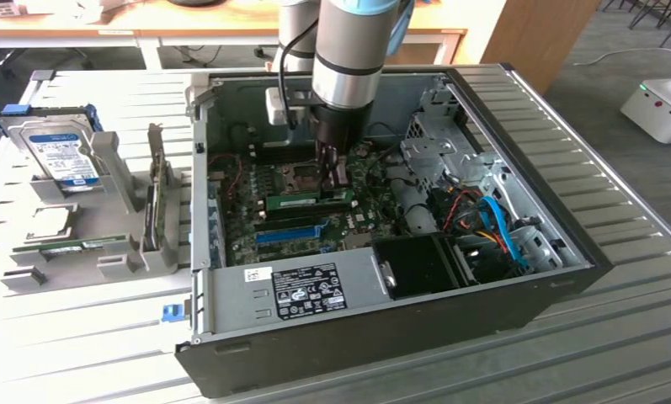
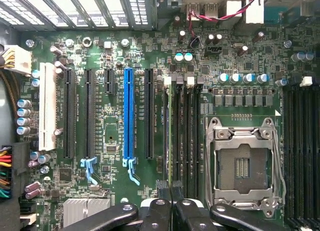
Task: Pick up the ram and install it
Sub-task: 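Insert the ram into the slot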
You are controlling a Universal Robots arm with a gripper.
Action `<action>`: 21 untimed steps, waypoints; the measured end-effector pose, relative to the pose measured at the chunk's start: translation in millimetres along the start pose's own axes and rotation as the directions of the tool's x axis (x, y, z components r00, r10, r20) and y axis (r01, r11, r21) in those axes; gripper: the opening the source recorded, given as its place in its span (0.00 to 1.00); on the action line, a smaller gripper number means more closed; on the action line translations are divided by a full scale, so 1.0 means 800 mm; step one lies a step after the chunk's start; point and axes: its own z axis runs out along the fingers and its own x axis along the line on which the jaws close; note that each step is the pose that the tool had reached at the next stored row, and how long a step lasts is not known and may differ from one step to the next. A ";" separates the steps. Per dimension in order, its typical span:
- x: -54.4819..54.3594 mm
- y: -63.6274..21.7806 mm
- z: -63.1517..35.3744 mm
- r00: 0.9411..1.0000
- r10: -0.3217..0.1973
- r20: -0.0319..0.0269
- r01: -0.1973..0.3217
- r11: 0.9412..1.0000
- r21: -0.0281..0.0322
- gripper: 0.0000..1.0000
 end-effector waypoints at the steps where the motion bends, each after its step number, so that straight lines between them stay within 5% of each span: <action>1: 0.000 0.000 0.000 1.000 0.000 0.000 0.000 1.000 0.000 0.12; 21: 0.000 0.000 0.000 1.000 -0.006 0.002 0.006 1.000 0.009 0.12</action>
